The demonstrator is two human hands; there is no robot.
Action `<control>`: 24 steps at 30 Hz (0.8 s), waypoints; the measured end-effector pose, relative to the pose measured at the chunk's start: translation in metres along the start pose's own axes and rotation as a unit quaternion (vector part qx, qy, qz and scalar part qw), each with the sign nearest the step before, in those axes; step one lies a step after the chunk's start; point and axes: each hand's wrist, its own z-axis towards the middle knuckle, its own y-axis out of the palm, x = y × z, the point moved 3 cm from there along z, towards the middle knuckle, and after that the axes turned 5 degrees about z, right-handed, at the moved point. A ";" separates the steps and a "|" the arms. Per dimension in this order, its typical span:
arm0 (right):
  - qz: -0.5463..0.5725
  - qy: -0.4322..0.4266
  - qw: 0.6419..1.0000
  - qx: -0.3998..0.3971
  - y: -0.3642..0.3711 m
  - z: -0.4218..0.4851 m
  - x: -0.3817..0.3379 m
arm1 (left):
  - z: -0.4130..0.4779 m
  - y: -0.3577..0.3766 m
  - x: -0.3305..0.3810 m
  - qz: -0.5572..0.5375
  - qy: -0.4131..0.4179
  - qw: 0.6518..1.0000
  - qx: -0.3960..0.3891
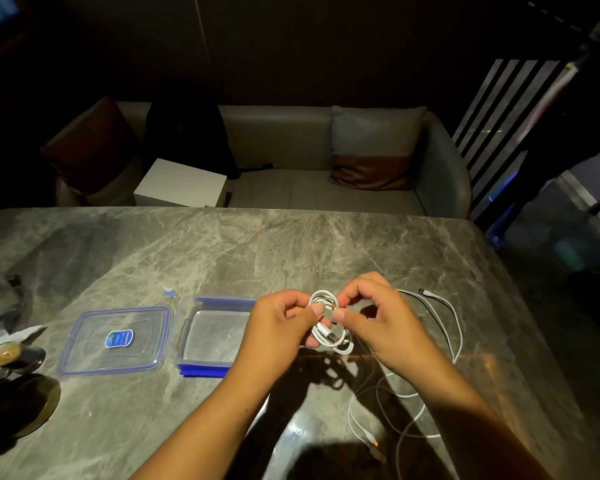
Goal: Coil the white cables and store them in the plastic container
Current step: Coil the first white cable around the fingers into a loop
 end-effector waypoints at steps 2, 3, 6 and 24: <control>-0.009 -0.011 1.000 -0.025 0.003 0.000 0.005 | 0.001 0.000 -0.004 0.005 0.002 1.000 0.004; 0.003 -0.004 0.999 -0.038 0.005 0.000 0.008 | 0.002 0.001 -0.006 0.008 0.002 1.000 0.005; 0.079 0.040 0.993 -0.072 0.007 0.000 0.016 | 0.002 0.002 -0.009 -0.008 -0.010 1.000 -0.002; 0.201 0.124 0.964 -0.126 0.011 -0.003 0.028 | 0.000 0.003 -0.006 -0.052 -0.028 0.997 -0.049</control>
